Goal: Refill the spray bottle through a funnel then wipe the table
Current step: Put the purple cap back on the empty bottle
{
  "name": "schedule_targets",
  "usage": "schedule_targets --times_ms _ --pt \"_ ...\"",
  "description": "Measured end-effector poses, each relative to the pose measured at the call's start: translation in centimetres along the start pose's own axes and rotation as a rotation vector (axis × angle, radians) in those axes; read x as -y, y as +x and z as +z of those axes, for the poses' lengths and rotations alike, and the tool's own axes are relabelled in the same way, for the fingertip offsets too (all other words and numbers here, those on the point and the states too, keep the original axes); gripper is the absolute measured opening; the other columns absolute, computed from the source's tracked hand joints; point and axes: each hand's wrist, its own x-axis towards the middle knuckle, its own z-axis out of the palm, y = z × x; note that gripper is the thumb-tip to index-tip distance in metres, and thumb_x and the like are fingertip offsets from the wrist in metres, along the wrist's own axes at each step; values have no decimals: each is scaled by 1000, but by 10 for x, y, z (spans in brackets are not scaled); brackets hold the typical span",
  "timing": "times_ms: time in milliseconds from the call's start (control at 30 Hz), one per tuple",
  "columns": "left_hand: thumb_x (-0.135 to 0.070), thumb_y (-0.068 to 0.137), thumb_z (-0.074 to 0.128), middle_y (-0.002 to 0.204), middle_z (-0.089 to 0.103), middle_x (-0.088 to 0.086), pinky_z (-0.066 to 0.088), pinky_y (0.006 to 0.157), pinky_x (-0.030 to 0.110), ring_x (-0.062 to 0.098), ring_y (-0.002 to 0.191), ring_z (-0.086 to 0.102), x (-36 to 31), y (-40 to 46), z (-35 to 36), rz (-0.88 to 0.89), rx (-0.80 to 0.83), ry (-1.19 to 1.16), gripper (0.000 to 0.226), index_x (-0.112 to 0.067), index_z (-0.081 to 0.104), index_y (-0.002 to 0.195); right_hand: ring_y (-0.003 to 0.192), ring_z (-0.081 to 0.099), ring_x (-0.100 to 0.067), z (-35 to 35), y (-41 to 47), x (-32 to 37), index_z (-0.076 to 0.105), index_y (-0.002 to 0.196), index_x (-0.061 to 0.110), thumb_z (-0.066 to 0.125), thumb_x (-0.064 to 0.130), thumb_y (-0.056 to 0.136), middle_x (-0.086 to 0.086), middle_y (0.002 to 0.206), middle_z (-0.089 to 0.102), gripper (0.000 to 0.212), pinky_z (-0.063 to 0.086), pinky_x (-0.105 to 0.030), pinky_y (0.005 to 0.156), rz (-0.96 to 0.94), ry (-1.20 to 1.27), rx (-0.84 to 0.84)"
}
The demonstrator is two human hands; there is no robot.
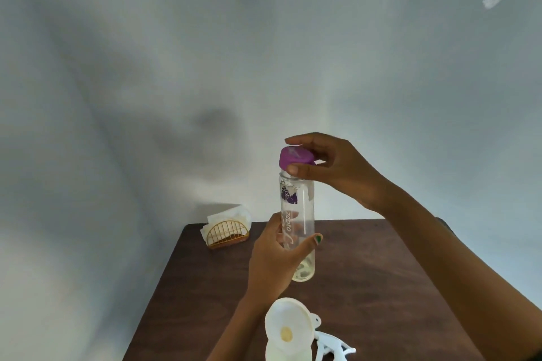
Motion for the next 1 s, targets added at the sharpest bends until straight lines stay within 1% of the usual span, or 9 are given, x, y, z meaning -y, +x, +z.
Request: schedule_targets --times_ms 167,300,433,567,667,767,867,933,1000 --pt "-65 64 75 119 63 -14 56 91 32 12 103 65 3 2 -4 -15 21 52 69 -37 49 121 116 57 -8 -13 3 11 54 131 22 70 12 82 6 128 59 53 48 -20 97 27 -120 217" --pt "-65 64 73 117 60 -18 55 92 32 12 106 64 1 2 -4 -10 44 63 70 -35 49 123 107 62 -6 -23 6 21 58 125 22 74 9 77 9 115 65 52 52 -16 87 44 -158 304" --pt "-75 56 66 118 62 -18 56 91 34 10 105 65 4 0 -4 -13 73 70 78 -37 51 122 89 67 -16 -23 9 21 68 103 19 82 28 68 3 94 72 39 55 -25 79 35 -296 205" --pt "-79 55 63 117 63 -19 56 91 32 8 104 64 5 -2 -1 -26 81 97 74 -42 49 117 72 58 -14 -15 6 20 55 91 19 72 60 66 6 81 64 51 47 -25 63 50 -595 154" --pt "-73 62 69 121 62 -17 55 93 32 10 107 63 7 -3 1 -38 93 114 75 -36 50 125 87 56 -13 -17 6 24 51 109 24 45 76 66 6 104 60 67 44 -26 71 142 -656 242" --pt "-74 60 67 121 64 -15 56 92 33 11 106 64 7 -3 1 -45 82 108 77 -35 50 124 116 50 -8 -26 7 32 41 134 39 54 54 80 16 135 44 58 47 -22 88 114 -426 403" --pt "-80 54 63 122 64 -14 56 93 33 11 107 64 8 -3 1 -46 71 112 84 -35 51 124 109 57 -2 -31 9 34 58 121 35 62 19 89 18 122 58 36 50 -12 84 18 -380 495" --pt "-78 58 66 124 63 -15 55 93 31 11 107 63 9 -4 1 -54 71 129 82 -34 51 126 93 63 -6 -30 9 36 68 109 29 69 28 83 15 108 67 27 53 -13 74 -19 -470 428" --pt "-75 60 66 125 62 -16 53 93 25 9 108 62 9 -6 1 -63 83 159 79 -35 50 125 75 61 -10 -25 9 38 70 93 23 69 51 75 10 87 67 33 46 -17 59 -24 -654 317"
